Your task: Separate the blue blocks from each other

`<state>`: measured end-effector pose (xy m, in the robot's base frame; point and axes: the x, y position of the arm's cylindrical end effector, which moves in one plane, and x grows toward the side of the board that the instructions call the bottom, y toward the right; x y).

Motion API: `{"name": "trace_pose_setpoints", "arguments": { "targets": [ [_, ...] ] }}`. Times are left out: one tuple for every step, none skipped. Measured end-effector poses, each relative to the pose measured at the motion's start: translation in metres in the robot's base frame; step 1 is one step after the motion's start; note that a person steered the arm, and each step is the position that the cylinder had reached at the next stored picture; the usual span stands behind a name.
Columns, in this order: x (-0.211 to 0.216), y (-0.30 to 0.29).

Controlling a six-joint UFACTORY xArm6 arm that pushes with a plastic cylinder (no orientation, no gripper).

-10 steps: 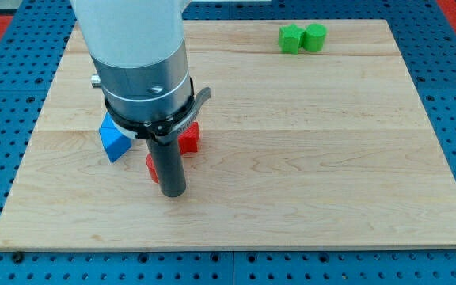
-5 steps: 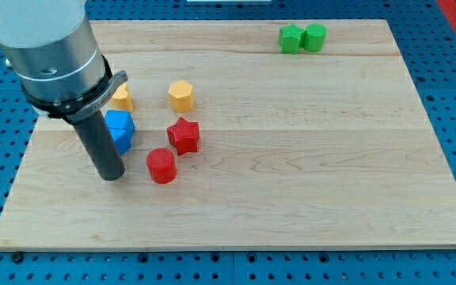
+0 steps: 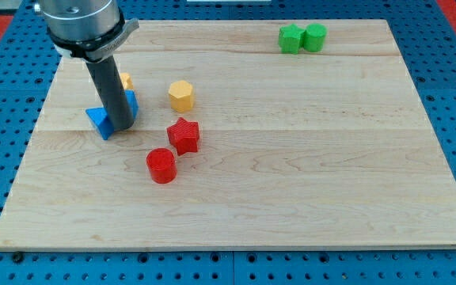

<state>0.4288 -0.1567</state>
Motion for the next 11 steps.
{"name": "trace_pose_setpoints", "arguments": {
  "targets": [
    [-0.012,0.001],
    [-0.024,0.001],
    [-0.024,0.0],
    [-0.021,0.0],
    [-0.018,0.0],
    [-0.015,0.0],
    [-0.015,-0.004],
    [-0.014,-0.016],
    [-0.006,-0.034],
    [-0.013,-0.045],
    [-0.014,-0.051]
  ]
}}
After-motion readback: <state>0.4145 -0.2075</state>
